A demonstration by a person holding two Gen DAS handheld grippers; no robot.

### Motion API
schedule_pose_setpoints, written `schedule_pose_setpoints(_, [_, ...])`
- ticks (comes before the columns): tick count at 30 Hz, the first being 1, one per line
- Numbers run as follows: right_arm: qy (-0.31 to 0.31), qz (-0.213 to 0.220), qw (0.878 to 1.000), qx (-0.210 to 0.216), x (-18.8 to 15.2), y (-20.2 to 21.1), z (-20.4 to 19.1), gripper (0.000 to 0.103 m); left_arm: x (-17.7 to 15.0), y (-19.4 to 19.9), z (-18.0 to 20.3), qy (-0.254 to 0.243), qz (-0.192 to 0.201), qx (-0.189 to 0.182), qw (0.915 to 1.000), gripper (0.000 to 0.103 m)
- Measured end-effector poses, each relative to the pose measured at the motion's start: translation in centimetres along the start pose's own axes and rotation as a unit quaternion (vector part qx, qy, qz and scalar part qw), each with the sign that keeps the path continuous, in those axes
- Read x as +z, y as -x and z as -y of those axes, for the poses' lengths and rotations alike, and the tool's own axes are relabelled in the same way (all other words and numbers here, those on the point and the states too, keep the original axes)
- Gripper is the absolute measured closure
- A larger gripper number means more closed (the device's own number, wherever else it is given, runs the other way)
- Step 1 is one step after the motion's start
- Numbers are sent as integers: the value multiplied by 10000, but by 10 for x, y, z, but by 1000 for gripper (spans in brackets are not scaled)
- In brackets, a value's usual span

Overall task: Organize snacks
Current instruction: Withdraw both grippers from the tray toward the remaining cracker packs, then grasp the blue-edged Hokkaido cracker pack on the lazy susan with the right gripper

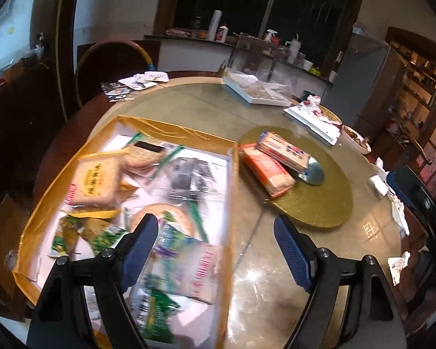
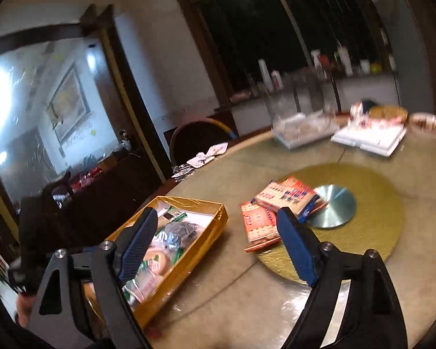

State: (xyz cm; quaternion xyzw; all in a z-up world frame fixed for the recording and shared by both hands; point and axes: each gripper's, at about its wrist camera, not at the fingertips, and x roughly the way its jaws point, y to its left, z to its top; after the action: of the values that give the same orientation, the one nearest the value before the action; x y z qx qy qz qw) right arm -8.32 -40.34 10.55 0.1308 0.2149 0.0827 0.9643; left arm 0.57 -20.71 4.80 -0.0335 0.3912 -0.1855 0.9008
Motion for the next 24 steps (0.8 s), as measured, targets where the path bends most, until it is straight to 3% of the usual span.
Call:
schedule_pose_setpoints(4, [302,-27,9995,-16,-3,5,-1,16,-5,-2,16,-172,84,97,9998,21])
schedule_pose_setpoints(8, [182,-468,9987,-74,-5,-10,15,15,-7,-6,20,-140,33,107,9998,21])
schedule_pose_setpoints(15, [-508,-1674,9841,-300,4,-99,81,16,-6,-7,9,32,45,7,10000,21])
schedule_pose_setpoints(20, [-166,-2330,9716,-379,27,-176,104,16,-5,-4,0,182,73,-107,9997,21])
schedule_pose_setpoints(22, [-374,-2563,9654,-296,37,-211,109,16,-3,-5,-3,234,129,-104,9996,21])
schedule_pose_setpoints(24, [-332,-2714,9607,-485,42,-237,110,16,-1,-6,-5,280,132,-83,9995,21])
